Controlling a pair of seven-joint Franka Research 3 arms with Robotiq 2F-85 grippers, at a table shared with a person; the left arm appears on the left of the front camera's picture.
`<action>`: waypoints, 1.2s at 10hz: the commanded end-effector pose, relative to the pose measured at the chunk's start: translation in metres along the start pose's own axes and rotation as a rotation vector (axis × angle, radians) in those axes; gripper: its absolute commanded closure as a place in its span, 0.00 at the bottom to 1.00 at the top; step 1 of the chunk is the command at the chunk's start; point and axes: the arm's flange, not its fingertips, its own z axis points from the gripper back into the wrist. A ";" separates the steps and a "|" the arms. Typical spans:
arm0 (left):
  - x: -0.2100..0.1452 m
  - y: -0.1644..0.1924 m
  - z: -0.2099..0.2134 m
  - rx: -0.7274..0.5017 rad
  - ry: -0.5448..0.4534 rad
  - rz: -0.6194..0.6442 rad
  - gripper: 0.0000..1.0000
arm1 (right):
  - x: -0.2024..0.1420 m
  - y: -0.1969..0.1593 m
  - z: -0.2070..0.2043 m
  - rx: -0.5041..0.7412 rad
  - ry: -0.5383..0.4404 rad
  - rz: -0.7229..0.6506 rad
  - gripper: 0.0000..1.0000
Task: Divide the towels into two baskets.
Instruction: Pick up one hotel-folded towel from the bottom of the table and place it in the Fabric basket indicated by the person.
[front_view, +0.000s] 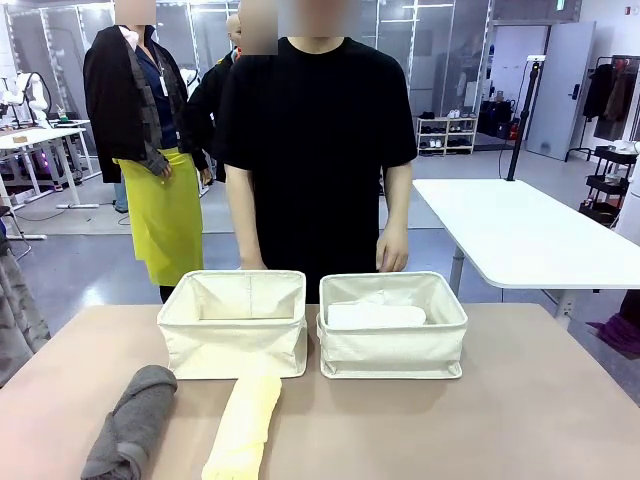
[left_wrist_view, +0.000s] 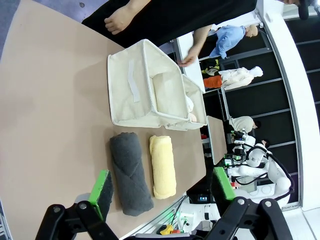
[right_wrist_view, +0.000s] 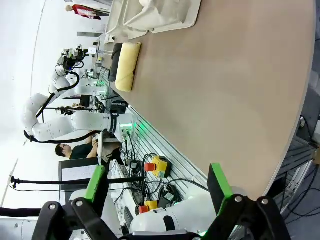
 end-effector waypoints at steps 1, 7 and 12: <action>0.000 -0.001 0.003 -0.017 -0.009 -0.007 0.00 | -0.001 0.005 0.001 -0.014 0.017 0.004 0.00; 0.000 -0.001 0.003 -0.017 -0.009 -0.007 0.00 | -0.001 0.005 0.001 -0.014 0.017 0.004 0.00; 0.000 -0.001 0.003 -0.017 -0.009 -0.007 0.00 | -0.001 0.005 0.001 -0.014 0.017 0.004 0.00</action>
